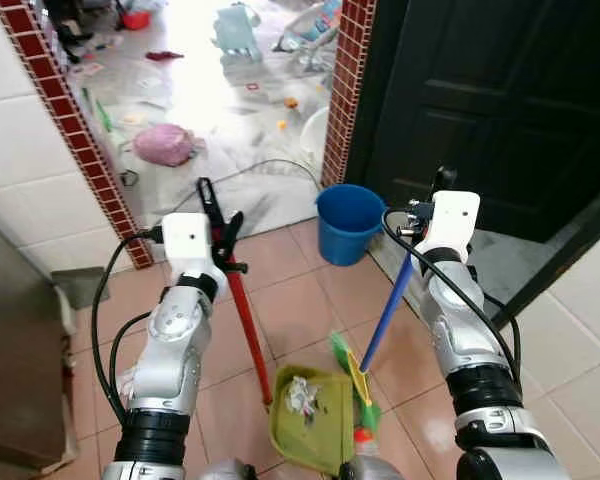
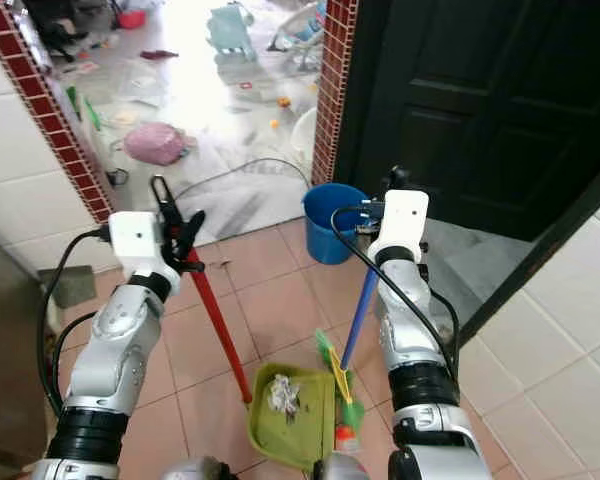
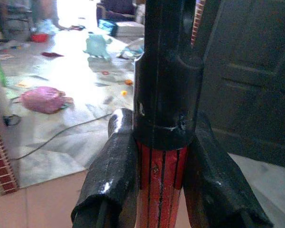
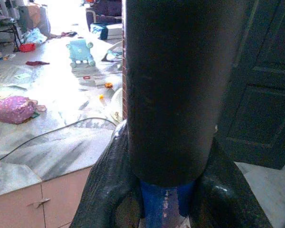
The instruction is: Sweep floor
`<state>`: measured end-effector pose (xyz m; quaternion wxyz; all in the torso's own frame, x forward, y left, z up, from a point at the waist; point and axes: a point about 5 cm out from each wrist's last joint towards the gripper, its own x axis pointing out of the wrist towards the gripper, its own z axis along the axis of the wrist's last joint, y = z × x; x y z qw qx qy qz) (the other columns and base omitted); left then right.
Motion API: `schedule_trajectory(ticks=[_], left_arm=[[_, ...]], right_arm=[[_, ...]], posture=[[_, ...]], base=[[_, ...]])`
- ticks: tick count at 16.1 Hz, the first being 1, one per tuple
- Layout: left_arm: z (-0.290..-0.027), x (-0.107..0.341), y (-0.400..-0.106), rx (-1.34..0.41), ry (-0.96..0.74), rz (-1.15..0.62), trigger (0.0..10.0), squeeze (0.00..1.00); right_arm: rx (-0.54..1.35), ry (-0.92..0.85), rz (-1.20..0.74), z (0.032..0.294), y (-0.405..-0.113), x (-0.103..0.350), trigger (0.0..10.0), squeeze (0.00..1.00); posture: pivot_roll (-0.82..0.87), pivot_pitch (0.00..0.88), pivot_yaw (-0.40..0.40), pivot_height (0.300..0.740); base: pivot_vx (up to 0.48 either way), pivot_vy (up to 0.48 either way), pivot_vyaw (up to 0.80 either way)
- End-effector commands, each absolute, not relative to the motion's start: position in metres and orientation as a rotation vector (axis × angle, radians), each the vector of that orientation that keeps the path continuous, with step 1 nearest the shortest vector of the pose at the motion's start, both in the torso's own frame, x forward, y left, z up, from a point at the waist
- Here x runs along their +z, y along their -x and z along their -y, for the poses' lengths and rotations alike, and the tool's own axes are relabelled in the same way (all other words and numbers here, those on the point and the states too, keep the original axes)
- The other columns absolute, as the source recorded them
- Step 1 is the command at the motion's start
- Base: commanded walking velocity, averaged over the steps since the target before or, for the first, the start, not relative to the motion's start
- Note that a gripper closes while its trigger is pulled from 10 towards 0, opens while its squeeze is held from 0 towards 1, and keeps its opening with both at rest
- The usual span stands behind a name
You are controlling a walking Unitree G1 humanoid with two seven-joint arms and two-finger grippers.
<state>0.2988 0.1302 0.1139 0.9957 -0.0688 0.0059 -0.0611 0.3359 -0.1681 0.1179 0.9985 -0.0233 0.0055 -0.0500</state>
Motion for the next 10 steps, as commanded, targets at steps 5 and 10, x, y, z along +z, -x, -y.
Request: schedule_trajectory(ticks=[5,10], left_arm=[[-0.148,0.130,-0.305,-0.023,0.066,0.073,10.0,0.00],[-0.149,0.099,-0.299,-0.028,-0.045,-0.047,10.0,0.00]], right_arm=[[-0.125,0.103,-0.008,0.176,-0.334,0.119,10.0,0.00],[-0.171,0.233,-0.121,0.191,-0.331,0.105,10.0,0.00]], posture=[[-0.06,0.000,0.023,0.740],[-0.07,0.000,0.023,0.740]], base=[[0.000,0.000,0.00],[0.000,0.000,0.00]])
